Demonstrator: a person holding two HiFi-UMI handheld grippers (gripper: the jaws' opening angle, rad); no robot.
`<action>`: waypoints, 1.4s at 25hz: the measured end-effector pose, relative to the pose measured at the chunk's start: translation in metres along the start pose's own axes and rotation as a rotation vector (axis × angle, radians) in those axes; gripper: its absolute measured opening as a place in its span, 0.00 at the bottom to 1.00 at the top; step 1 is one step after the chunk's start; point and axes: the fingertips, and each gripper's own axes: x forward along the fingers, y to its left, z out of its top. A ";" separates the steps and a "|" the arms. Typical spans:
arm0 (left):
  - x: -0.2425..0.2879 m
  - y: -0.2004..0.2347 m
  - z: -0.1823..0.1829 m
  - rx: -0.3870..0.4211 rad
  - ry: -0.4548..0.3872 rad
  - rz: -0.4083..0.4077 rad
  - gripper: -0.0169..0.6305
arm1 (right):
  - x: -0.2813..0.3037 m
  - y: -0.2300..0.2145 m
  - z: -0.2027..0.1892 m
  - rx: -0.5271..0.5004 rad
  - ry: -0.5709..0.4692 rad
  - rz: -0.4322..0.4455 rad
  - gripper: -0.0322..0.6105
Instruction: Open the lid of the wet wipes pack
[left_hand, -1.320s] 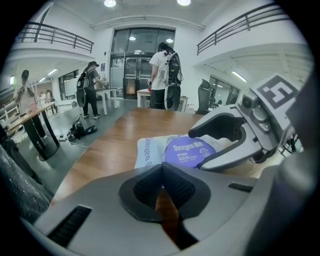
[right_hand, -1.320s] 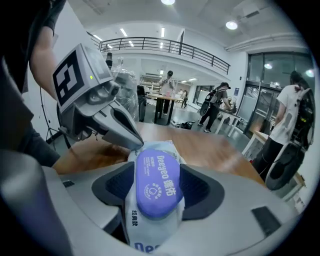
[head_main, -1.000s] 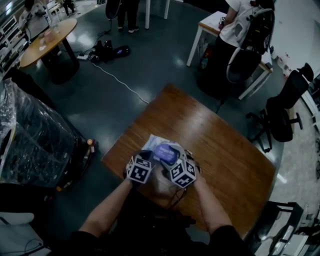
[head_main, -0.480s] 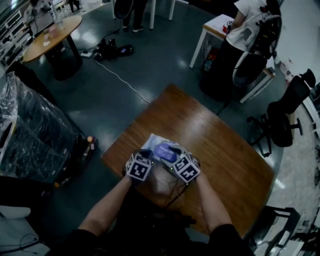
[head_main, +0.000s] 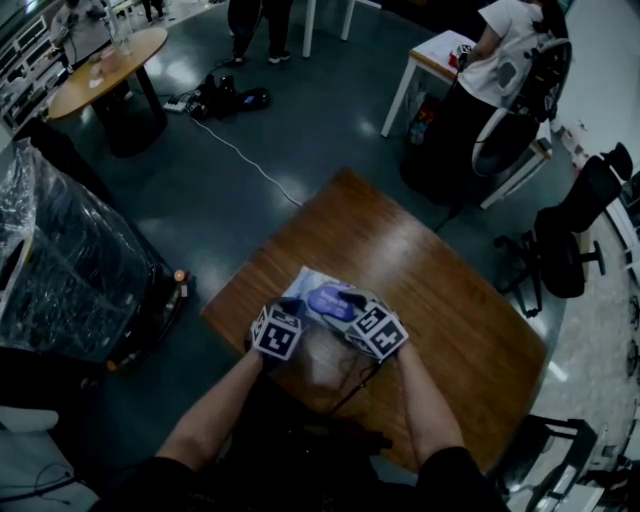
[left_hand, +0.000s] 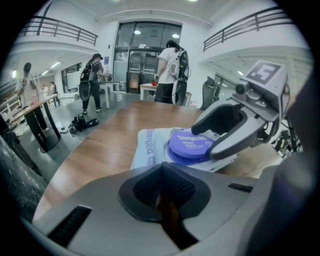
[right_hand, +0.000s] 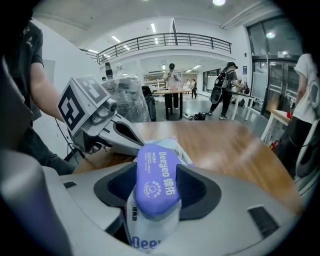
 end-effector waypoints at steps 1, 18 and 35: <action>0.000 0.000 0.000 -0.002 0.001 -0.002 0.04 | -0.002 0.001 0.002 -0.001 -0.006 -0.002 0.46; 0.000 0.000 0.001 0.003 0.010 -0.016 0.04 | -0.049 -0.028 0.049 -0.027 -0.218 -0.211 0.16; -0.002 0.005 -0.002 -0.020 0.016 0.006 0.04 | -0.038 -0.089 0.049 0.041 -0.287 -0.405 0.17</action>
